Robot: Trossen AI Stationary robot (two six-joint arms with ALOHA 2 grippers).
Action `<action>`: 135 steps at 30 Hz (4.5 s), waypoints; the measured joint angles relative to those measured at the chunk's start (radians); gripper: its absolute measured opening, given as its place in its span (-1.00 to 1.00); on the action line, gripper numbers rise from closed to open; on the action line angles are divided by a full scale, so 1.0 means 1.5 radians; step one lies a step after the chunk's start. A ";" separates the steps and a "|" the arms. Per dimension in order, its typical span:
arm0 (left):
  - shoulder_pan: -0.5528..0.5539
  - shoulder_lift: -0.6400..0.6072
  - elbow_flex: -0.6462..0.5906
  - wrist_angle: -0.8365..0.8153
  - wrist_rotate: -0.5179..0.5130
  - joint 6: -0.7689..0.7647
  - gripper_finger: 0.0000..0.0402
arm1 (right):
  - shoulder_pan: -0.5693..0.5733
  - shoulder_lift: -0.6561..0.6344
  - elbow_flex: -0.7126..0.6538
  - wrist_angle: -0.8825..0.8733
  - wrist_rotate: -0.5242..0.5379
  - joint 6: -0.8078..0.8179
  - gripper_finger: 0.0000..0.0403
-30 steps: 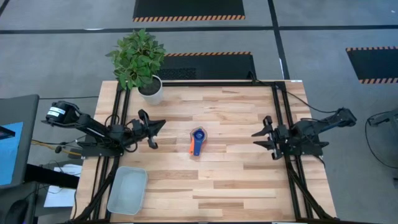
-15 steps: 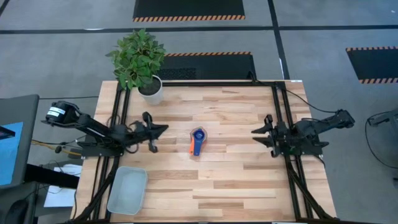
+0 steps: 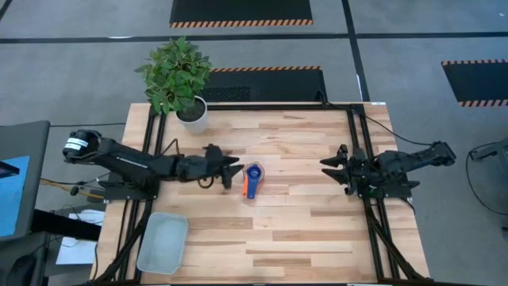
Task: Nest measuring cups in basket
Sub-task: Put the stacked measuring cups into the gray bin
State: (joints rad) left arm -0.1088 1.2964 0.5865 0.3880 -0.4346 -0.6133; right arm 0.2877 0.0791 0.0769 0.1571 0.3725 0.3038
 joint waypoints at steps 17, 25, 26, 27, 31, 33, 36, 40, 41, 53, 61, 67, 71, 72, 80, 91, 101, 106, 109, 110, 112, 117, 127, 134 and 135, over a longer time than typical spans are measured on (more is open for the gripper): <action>0.117 0.214 0.047 0.042 0.188 -0.139 0.72 | -0.045 0.022 -0.001 -0.051 -0.003 0.140 0.16; 0.168 0.229 0.086 -0.061 0.250 -0.098 0.72 | -0.044 0.022 -0.001 -0.056 -0.027 0.172 0.16; 0.170 0.229 0.087 -0.067 0.261 -0.096 0.72 | -0.044 0.022 -0.001 -0.056 -0.027 0.171 0.16; 0.172 0.229 0.087 -0.069 0.272 -0.088 0.72 | -0.044 0.022 -0.001 -0.056 -0.027 0.171 0.16; 0.175 0.229 0.088 -0.076 0.288 -0.059 0.72 | -0.048 0.022 -0.001 -0.062 -0.026 0.171 0.16; 0.175 0.229 0.088 -0.071 0.288 -0.049 0.72 | -0.050 0.022 -0.001 -0.062 -0.034 0.171 0.16; 0.175 0.228 0.088 -0.064 0.289 -0.045 0.72 | -0.050 0.022 -0.001 -0.060 -0.052 0.171 0.16; 0.178 0.228 0.088 -0.066 0.313 -0.045 0.72 | -0.050 0.021 -0.001 -0.042 -0.081 0.128 0.16; 0.178 0.228 0.088 -0.066 0.316 -0.041 0.72 | -0.050 0.021 -0.001 -0.032 -0.085 0.116 0.16; 0.200 0.228 0.088 -0.063 0.332 0.018 0.72 | -0.050 0.021 0.000 -0.002 -0.070 0.051 0.16; 0.231 0.227 0.088 -0.050 0.337 0.016 0.72 | -0.092 0.023 0.022 -0.074 -0.070 -0.011 0.16; 0.241 0.227 0.103 -0.070 0.375 -0.010 0.72 | -0.179 0.027 0.095 -0.078 -0.069 0.009 0.16; 0.241 0.227 0.106 -0.074 0.405 0.009 0.72 | -0.237 0.045 0.158 -0.090 -0.072 0.083 0.16; 0.241 0.227 0.106 -0.081 0.406 0.016 0.72 | -0.249 0.053 0.177 -0.100 -0.072 0.099 0.16; 0.241 0.227 0.106 -0.105 0.403 0.017 0.72 | -0.286 0.182 0.336 -0.246 -0.075 0.152 0.16; 0.237 0.227 0.106 -0.138 0.384 -0.045 0.72 | -0.326 0.298 0.440 -0.250 -0.123 0.166 0.16; 0.214 0.227 0.106 -0.120 0.382 -0.078 0.72 | -0.333 0.310 0.448 -0.257 -0.146 0.166 0.16; 0.215 0.228 0.106 -0.137 0.360 -0.068 0.72 | -0.333 0.310 0.448 -0.257 -0.146 0.163 0.16; 0.216 0.228 0.106 -0.132 0.350 -0.068 0.72 | -0.333 0.310 0.448 -0.256 -0.154 0.163 0.16; 0.216 0.228 0.106 -0.127 0.350 -0.071 0.72 | -0.333 0.310 0.448 -0.256 -0.159 0.163 0.16; 0.216 0.228 0.106 -0.113 0.351 -0.076 0.72 | -0.333 0.310 0.448 -0.256 -0.162 0.164 0.16; 0.214 0.228 0.106 -0.113 0.348 -0.089 0.72 | -0.332 0.310 0.448 -0.255 -0.163 0.176 0.16; 0.212 0.279 0.113 -0.077 0.372 -0.125 0.72 | -0.331 0.309 0.448 -0.254 -0.176 0.199 0.16; 0.212 0.315 0.132 -0.086 0.420 -0.115 0.71 | -0.327 0.309 0.448 -0.255 -0.185 0.212 0.16; 0.212 0.317 0.136 -0.086 0.421 -0.113 0.70 | -0.327 0.309 0.448 -0.254 -0.185 0.213 0.16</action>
State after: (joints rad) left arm 0.2092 1.7714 0.7898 0.2595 0.1976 -0.7824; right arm -0.2028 0.5423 0.7490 -0.2243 0.0956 0.6230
